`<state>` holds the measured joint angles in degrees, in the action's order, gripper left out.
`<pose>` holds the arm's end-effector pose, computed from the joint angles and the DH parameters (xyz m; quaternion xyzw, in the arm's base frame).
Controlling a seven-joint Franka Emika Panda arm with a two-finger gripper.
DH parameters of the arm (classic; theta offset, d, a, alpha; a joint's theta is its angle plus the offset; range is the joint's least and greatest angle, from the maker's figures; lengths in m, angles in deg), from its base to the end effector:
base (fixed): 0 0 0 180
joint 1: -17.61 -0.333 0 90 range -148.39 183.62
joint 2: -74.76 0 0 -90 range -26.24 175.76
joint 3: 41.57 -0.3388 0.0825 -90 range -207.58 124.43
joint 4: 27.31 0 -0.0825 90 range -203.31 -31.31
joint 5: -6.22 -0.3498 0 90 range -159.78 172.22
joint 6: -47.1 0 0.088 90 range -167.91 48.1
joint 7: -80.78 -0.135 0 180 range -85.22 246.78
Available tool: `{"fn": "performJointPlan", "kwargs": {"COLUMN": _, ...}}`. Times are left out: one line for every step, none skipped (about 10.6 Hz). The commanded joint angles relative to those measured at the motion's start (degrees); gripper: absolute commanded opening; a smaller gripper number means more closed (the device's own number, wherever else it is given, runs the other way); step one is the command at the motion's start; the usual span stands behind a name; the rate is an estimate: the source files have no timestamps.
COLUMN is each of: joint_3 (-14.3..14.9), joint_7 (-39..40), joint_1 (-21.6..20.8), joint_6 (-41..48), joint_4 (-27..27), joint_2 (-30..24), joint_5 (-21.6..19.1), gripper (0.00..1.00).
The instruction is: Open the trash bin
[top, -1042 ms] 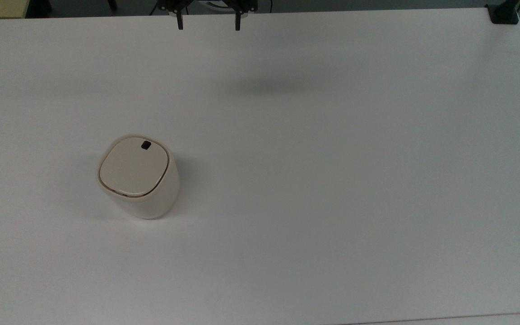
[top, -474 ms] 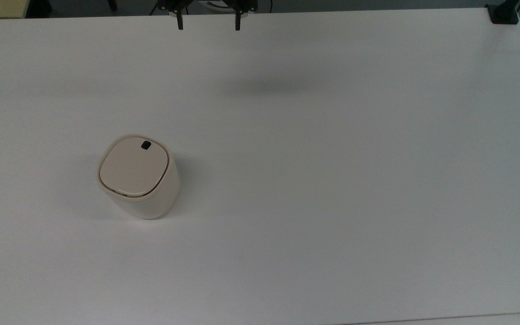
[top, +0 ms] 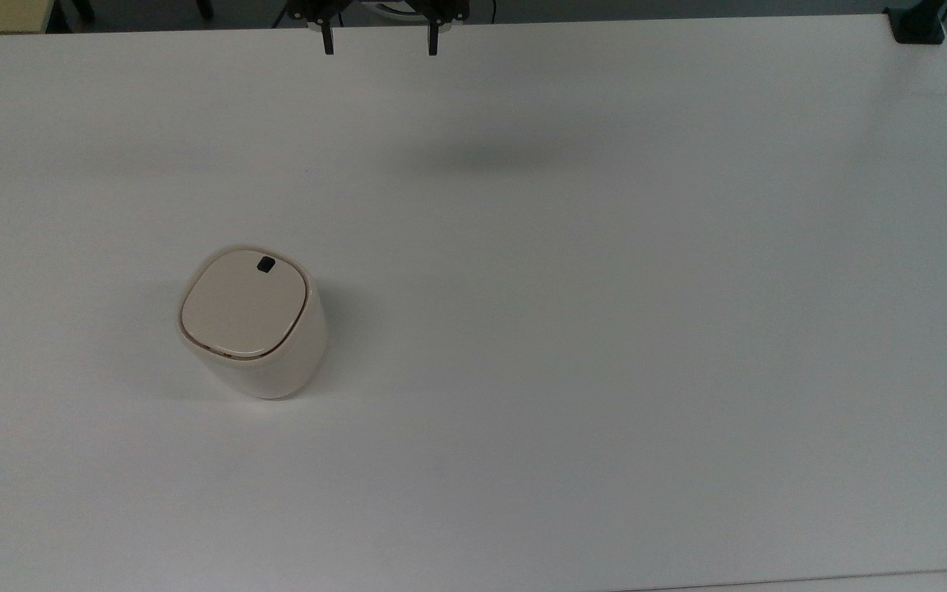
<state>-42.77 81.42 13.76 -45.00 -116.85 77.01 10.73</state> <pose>0.5355 0.0367 0.6057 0.9979 0.0509 0.0042 0.0388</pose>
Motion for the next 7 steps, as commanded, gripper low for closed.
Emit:
{"fn": "performJointPlan", "kwargs": {"joint_3": 0.14, "joint_7": 1.03, "joint_1": -0.10, "joint_6": 0.43, "joint_4": -0.90, "joint_2": -0.75, "joint_5": 0.15, "gripper": 1.00}}
{"fn": "performJointPlan", "kwargs": {"joint_3": 0.14, "joint_7": 1.12, "joint_1": -0.10, "joint_6": 0.34, "joint_4": -0.90, "joint_2": -0.66, "joint_5": 0.15, "gripper": 1.00}}
{"fn": "performJointPlan", "kwargs": {"joint_3": 0.14, "joint_7": 1.12, "joint_1": -0.10, "joint_6": 0.25, "joint_4": -0.90, "joint_2": -0.49, "joint_5": 0.67, "gripper": 1.00}}
{"fn": "performJointPlan", "kwargs": {"joint_3": 0.14, "joint_7": 1.29, "joint_1": -0.01, "joint_6": 0.25, "joint_4": -0.82, "joint_2": -0.49, "joint_5": 0.67, "gripper": 1.00}}
{"fn": "performJointPlan", "kwargs": {"joint_3": 0.14, "joint_7": 1.30, "joint_1": 0.16, "joint_6": 0.25, "joint_4": -0.82, "joint_2": -0.49, "joint_5": 0.67, "gripper": 1.00}}
{"fn": "performJointPlan", "kwargs": {"joint_3": 0.14, "joint_7": 1.30, "joint_1": 0.86, "joint_6": 0.25, "joint_4": -0.73, "joint_2": -0.57, "joint_5": 0.59, "gripper": 1.00}}
{"fn": "performJointPlan", "kwargs": {"joint_3": 0.14, "joint_7": 1.30, "joint_1": 0.87, "joint_6": 0.34, "joint_4": -0.21, "joint_2": -0.49, "joint_5": 0.32, "gripper": 1.00}}
